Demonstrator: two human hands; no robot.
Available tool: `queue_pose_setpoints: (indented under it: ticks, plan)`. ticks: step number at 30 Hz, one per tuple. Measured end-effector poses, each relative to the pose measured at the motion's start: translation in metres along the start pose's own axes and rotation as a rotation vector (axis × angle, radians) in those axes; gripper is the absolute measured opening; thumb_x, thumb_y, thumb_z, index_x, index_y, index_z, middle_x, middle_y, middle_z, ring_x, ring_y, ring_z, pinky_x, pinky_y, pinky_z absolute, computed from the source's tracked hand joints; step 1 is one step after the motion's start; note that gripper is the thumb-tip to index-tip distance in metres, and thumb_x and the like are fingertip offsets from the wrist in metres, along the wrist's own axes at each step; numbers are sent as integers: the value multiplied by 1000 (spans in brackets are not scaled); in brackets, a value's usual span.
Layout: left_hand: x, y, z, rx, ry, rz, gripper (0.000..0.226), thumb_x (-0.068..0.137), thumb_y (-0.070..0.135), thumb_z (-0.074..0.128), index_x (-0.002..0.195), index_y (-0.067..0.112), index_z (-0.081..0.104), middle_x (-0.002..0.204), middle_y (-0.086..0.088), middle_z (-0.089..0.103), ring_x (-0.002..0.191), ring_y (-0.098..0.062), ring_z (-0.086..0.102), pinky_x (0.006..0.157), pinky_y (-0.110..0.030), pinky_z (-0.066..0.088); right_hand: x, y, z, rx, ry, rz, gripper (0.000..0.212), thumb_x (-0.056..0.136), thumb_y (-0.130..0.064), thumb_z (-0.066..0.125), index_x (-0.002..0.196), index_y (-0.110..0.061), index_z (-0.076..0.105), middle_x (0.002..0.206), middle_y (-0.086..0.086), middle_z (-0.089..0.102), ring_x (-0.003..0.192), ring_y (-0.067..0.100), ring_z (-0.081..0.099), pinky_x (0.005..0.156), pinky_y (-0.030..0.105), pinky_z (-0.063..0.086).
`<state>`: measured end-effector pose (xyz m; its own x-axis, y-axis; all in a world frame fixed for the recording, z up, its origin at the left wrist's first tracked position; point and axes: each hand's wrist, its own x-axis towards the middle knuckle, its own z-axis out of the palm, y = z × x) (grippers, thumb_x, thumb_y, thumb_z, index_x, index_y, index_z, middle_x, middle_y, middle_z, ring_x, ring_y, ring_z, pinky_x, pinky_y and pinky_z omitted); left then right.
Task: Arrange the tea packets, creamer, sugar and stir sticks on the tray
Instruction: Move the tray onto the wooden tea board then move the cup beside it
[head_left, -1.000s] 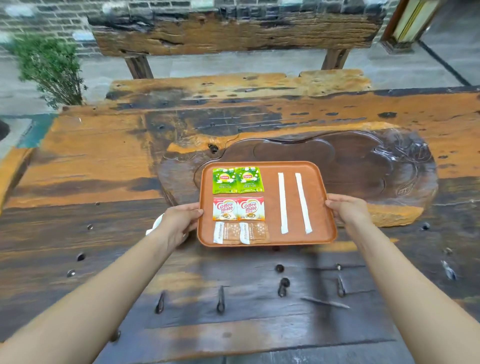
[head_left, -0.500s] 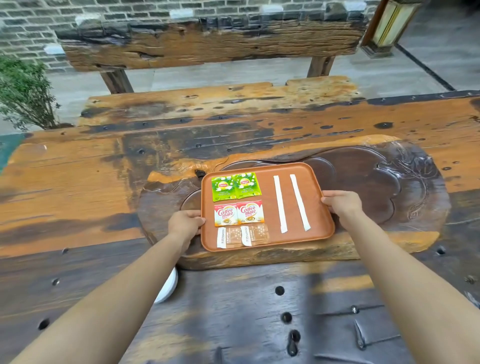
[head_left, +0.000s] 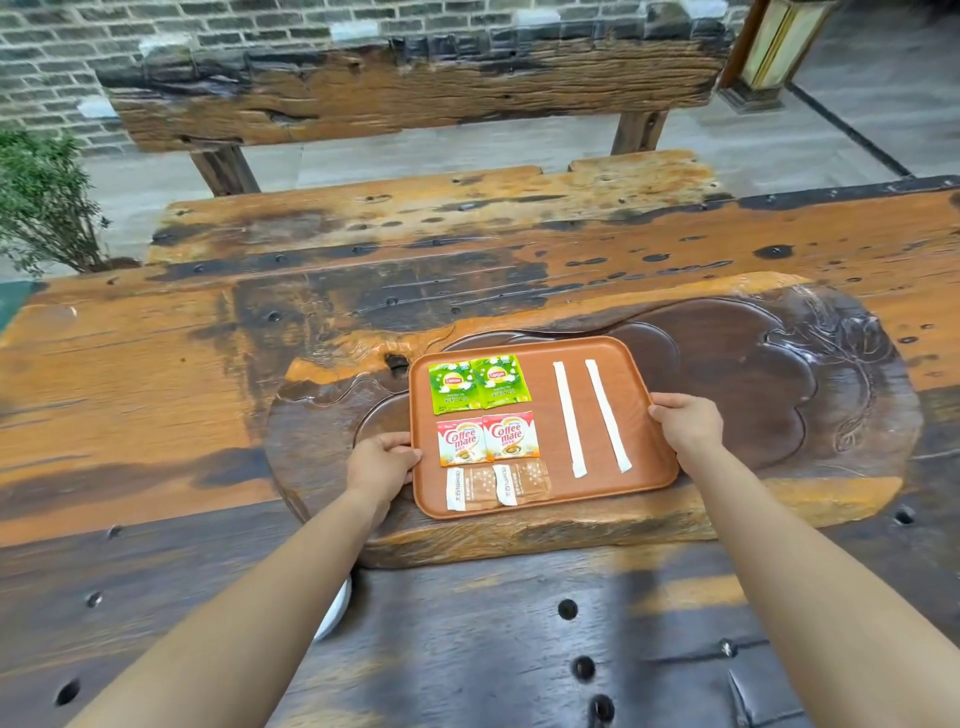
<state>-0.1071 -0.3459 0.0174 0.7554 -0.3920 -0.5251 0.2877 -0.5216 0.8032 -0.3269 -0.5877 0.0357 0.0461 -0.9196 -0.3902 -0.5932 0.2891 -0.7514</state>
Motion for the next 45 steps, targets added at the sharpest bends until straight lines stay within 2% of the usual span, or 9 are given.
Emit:
queue_pose_setpoints:
  ticks: [8, 11, 13, 18, 22, 26, 30, 39, 45]
  plan:
    - [-18, 6, -20, 81, 12, 88, 27, 86, 12, 59, 111, 3, 62, 89, -9, 65, 75, -16, 61, 70, -27, 54, -16, -8, -7, -160, 50, -107, 34, 88, -14, 52, 121, -6, 58, 129, 14, 59, 120, 30, 52, 102, 33, 39]
    - [-42, -2, -59, 259, 76, 235, 24, 86, 17, 59, 109, 12, 66, 89, -7, 67, 82, -21, 63, 82, -35, 53, -51, -9, -5, -197, 73, -278, 33, 87, -10, 48, 117, -6, 59, 125, 16, 60, 115, 31, 54, 98, 34, 41]
    - [-60, -19, -92, 393, 169, 300, 23, 87, 17, 58, 108, 13, 66, 94, -5, 67, 85, -19, 59, 81, -29, 45, -87, 3, 3, -186, 35, -421, 29, 86, -7, 49, 112, -5, 61, 117, 15, 61, 107, 30, 57, 93, 34, 42]
    - [-81, -79, -150, 537, 235, 134, 34, 89, 21, 55, 120, 9, 58, 115, -13, 65, 104, -27, 59, 88, -34, 40, -183, 64, 51, -228, -263, -626, 22, 84, -7, 49, 102, -7, 62, 99, 11, 63, 95, 28, 57, 87, 37, 45]
    - [-85, -109, -156, 573, 116, 57, 31, 93, 21, 48, 118, 9, 60, 120, -12, 63, 110, -32, 57, 95, -40, 42, -226, 97, 88, -401, -541, -724, 26, 90, -15, 48, 114, -9, 56, 113, 8, 58, 110, 23, 47, 96, 28, 34]
    - [-82, -116, -155, 408, 153, 8, 28, 94, 21, 45, 112, 10, 63, 113, -12, 63, 96, -32, 61, 89, -44, 52, -235, 127, 113, -675, -577, -846, 43, 91, -33, 46, 130, -15, 44, 134, 4, 46, 126, 23, 35, 110, 39, 23]
    - [-80, -120, -154, 109, 109, -85, 28, 95, 20, 44, 115, 5, 57, 107, -13, 59, 91, -26, 58, 57, -17, 58, -235, 155, 121, -959, -494, -957, 60, 90, -49, 35, 141, -17, 32, 147, 4, 41, 137, 24, 35, 111, 46, 12]
    - [-85, -133, -152, -346, 111, -115, 24, 96, 10, 42, 76, 12, 55, 65, 3, 71, 59, -4, 69, 70, -23, 59, -235, 161, 123, -995, -473, -974, 63, 93, -49, 27, 147, -17, 20, 155, 3, 25, 144, 23, 20, 113, 48, 6]
    - [-89, -117, -165, -358, 169, -7, 20, 93, 12, 47, 77, 15, 58, 82, -2, 67, 63, -1, 69, 59, -13, 56, -235, 162, 124, -986, -459, -985, 62, 93, -49, 27, 147, -18, 20, 156, 2, 24, 145, 22, 18, 113, 48, 5]
